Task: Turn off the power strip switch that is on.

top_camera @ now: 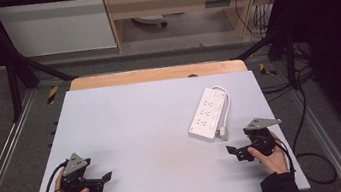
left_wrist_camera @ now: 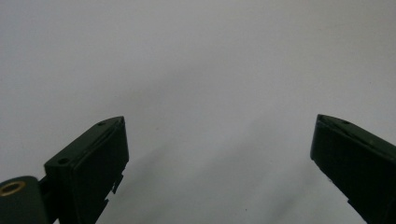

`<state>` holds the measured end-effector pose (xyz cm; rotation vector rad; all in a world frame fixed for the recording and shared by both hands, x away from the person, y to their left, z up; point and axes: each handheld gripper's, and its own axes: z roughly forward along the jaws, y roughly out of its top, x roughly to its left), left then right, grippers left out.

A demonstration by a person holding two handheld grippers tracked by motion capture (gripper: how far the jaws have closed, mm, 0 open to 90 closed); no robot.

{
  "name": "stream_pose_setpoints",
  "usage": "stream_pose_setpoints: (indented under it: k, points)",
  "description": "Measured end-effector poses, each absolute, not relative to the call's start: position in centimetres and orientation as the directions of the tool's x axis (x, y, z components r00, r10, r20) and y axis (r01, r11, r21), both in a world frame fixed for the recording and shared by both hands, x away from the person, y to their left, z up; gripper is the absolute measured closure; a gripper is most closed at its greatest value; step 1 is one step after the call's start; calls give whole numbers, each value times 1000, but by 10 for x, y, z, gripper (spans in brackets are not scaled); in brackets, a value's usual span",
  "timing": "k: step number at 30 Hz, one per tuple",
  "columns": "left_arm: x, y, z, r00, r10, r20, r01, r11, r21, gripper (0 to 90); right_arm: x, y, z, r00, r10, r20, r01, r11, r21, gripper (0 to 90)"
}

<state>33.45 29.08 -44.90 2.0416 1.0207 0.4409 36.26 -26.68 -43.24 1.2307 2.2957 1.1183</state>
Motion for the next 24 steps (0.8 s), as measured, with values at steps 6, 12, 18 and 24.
stream_pose_setpoints:
  k: [6, 12, 18, 24]
  points:
    - [334, 291, -449, 617, 786, -37, 509, -363, 780, 40, 353, -275, -440, -592, 800, 97, 568, 329, 754, 16]
    - [334, 290, -449, 621, 783, -36, 506, -366, 781, 40, 347, -283, -448, -588, 802, 105, 584, 331, 741, 18]
    - [334, 289, -449, 623, 782, -34, 507, -370, 778, 41, 343, -286, -451, -588, 802, 105, 586, 333, 739, 19]
    - [334, 289, -449, 623, 782, -35, 509, -371, 777, 41, 342, -287, -452, -596, 796, 106, 589, 343, 732, 19]
